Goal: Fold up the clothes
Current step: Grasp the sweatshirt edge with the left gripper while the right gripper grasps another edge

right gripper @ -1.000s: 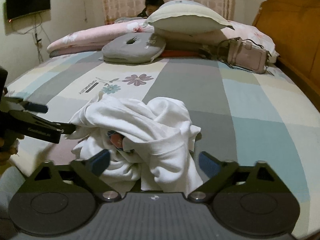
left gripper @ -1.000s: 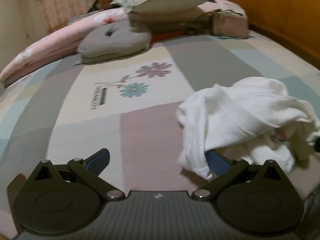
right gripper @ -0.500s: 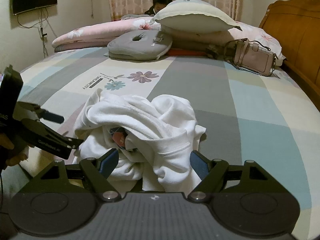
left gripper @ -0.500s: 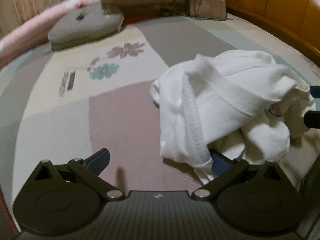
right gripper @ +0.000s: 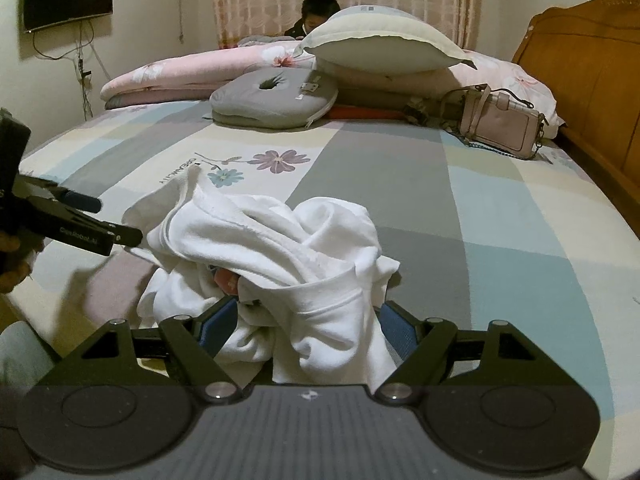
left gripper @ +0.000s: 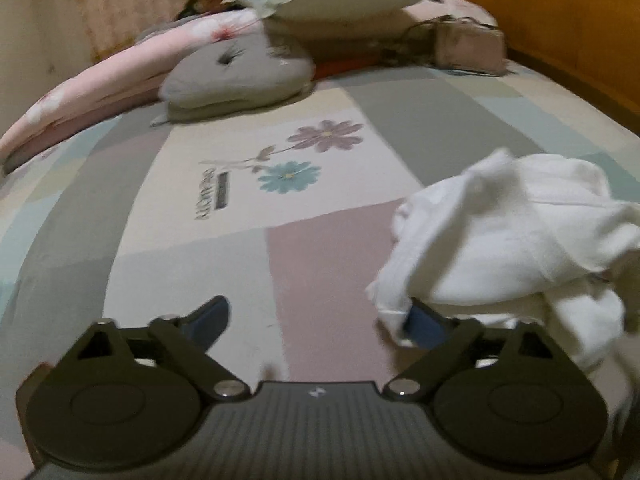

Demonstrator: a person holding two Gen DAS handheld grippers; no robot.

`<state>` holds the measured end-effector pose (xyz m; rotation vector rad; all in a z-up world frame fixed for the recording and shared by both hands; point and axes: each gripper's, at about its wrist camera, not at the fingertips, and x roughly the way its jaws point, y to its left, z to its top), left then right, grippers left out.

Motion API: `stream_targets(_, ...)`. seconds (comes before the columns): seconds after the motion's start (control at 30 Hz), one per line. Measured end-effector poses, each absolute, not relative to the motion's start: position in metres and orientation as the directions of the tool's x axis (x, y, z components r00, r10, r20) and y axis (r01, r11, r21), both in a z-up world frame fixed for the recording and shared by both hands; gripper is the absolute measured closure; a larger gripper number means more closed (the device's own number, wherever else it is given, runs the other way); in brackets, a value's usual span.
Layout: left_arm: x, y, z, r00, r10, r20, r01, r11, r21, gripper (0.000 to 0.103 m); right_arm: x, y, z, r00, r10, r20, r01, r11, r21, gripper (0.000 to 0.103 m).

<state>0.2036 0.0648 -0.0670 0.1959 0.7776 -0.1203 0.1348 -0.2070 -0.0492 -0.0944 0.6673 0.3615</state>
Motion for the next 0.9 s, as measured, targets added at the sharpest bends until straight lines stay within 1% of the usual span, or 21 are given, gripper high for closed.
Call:
stream_targets(0.03,0.203,0.061,-0.066,0.706,-0.054,-0.706,0.205,0.97,0.131,0.027,0.135,-0.207,-0.049,0.726,0.297,-0.621,-0.358,0.933,0.028,0.021)
stream_targets(0.1,0.204,0.054,-0.065,0.694,-0.104,-0.712,0.26,0.959,0.114,0.045,0.134,-0.207,-0.049,0.725,0.296,-0.622,-0.359,0.933,0.025,0.023)
stream_targets(0.13,0.205,0.051,-0.065,0.688,-0.121,-0.715,0.279,0.954,0.107,0.049,0.134,-0.206,-0.049,0.725,0.296,-0.622,-0.362,0.932,0.022,0.026)
stream_targets(0.17,0.206,0.048,-0.065,0.683,-0.134,-0.718,0.296,0.95,0.105,0.056,0.134,-0.207,-0.049,0.725,0.293,-0.624,-0.36,0.933,0.019,0.029)
stream_targets(0.2,0.207,0.045,-0.066,0.679,-0.145,-0.72,0.312,0.944,0.104,0.061,0.134,-0.208,-0.049,0.725,0.289,-0.625,-0.358,0.934,0.016,0.03)
stream_targets(0.3,0.21,0.041,-0.069,0.657,-0.172,-0.734,0.35,0.932,0.095,0.07,0.134,-0.212,-0.048,0.725,0.282,-0.628,-0.353,0.936,0.014,0.033)
stream_targets(0.37,0.212,0.039,-0.072,0.638,-0.19,-0.746,0.373,0.924,0.084,0.07,0.137,-0.215,-0.049,0.721,0.28,-0.634,-0.352,0.936,0.014,0.034)
stream_targets(0.43,0.213,0.038,-0.073,0.626,-0.2,-0.753,0.386,0.919,0.077,0.075,0.14,-0.219,-0.05,0.714,0.282,-0.641,-0.352,0.936,0.019,0.036)
stream_targets(0.5,0.212,0.038,-0.073,0.619,-0.21,-0.757,0.396,0.916,0.069,0.09,0.145,-0.223,-0.053,0.702,0.286,-0.653,-0.353,0.935,0.03,0.037)
stream_targets(0.6,0.212,0.039,-0.072,0.614,-0.223,-0.757,0.402,0.914,0.057,0.097,0.153,-0.228,-0.063,0.665,0.3,-0.684,-0.364,0.93,0.053,0.037)
stream_targets(0.63,0.212,0.04,-0.072,0.617,-0.219,-0.756,0.402,0.913,0.064,0.098,0.154,-0.228,-0.067,0.655,0.302,-0.693,-0.367,0.928,0.058,0.044)
stream_targets(0.67,0.211,0.04,-0.07,0.624,-0.209,-0.753,0.399,0.914,0.077,0.1,0.155,-0.228,-0.068,0.649,0.302,-0.698,-0.371,0.927,0.056,0.065)
stream_targets(0.7,0.211,0.04,-0.069,0.632,-0.198,-0.75,0.394,0.915,0.091,0.101,0.156,-0.227,-0.068,0.644,0.302,-0.703,-0.376,0.925,0.053,0.076)
stream_targets(0.73,0.211,0.041,-0.067,0.639,-0.188,-0.746,0.39,0.915,0.104,0.101,0.156,-0.227,-0.069,0.639,0.301,-0.708,-0.38,0.924,0.05,0.083)
stream_targets(0.77,0.211,0.042,-0.064,0.647,-0.182,-0.74,0.387,0.915,0.114,0.101,0.157,-0.227,-0.07,0.634,0.301,-0.713,-0.384,0.922,0.047,0.085)
stream_targets(0.9,0.215,0.045,-0.048,0.671,-0.173,-0.721,0.387,0.911,0.142,0.101,0.163,-0.229,-0.052,0.683,0.259,-0.683,-0.384,0.923,-0.034,0.088)
